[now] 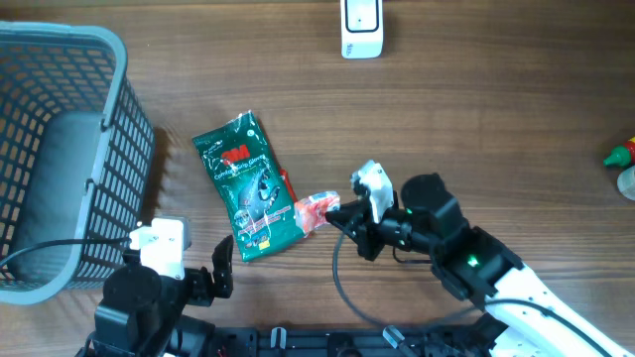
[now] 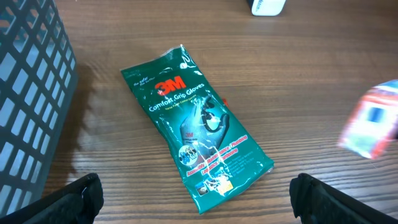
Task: Scan the item barcode
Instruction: 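Grasp the small tissue pack with the right gripper and lift it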
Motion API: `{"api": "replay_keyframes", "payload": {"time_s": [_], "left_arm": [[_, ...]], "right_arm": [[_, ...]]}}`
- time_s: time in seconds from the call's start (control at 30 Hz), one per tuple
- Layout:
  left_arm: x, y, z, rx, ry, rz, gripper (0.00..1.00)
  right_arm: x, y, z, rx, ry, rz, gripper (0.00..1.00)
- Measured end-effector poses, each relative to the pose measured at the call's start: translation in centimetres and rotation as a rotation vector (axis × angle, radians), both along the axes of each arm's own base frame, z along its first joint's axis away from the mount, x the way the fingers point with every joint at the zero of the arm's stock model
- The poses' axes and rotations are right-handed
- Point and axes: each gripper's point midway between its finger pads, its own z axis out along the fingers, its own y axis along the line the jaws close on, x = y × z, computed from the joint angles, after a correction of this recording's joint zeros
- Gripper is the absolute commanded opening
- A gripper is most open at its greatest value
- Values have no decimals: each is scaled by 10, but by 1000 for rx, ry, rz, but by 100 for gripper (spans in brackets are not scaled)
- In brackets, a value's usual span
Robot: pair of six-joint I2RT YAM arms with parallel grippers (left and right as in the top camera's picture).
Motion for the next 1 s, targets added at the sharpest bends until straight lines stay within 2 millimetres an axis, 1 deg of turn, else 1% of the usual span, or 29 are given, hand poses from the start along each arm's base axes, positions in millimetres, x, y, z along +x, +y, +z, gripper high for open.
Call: {"api": "replay_keyframes", "payload": {"time_s": [0.07, 0.13, 0.23, 0.33, 0.37, 0.43, 0.53, 0.77, 0.8, 0.87, 1.0], "left_arm": [[0, 0, 0, 0, 0, 0, 100], [0, 0, 0, 0, 0, 0, 100], [0, 0, 0, 0, 0, 0, 100], [0, 0, 0, 0, 0, 0, 100], [0, 0, 0, 0, 0, 0, 100], [0, 0, 0, 0, 0, 0, 100], [0, 0, 0, 0, 0, 0, 100], [0, 0, 0, 0, 0, 0, 100], [0, 0, 0, 0, 0, 0, 100], [0, 0, 0, 0, 0, 0, 100], [0, 0, 0, 0, 0, 0, 100]], "right_arm": [[-11, 7, 29, 51, -187, 133, 4], [-27, 14, 58, 124, -358, 270, 4], [-56, 20, 96, 257, -567, 464, 4], [-87, 19, 126, 383, -734, 637, 4], [-97, 17, 132, 416, -775, 691, 4], [-108, 15, 135, 447, -802, 753, 4], [-116, 12, 133, 462, -790, 802, 4], [-115, 13, 121, 440, -712, 807, 4], [-113, 14, 119, 432, -703, 795, 4], [-101, 18, 111, 390, -671, 736, 4], [-68, 26, 85, 280, -525, 565, 4]]}}
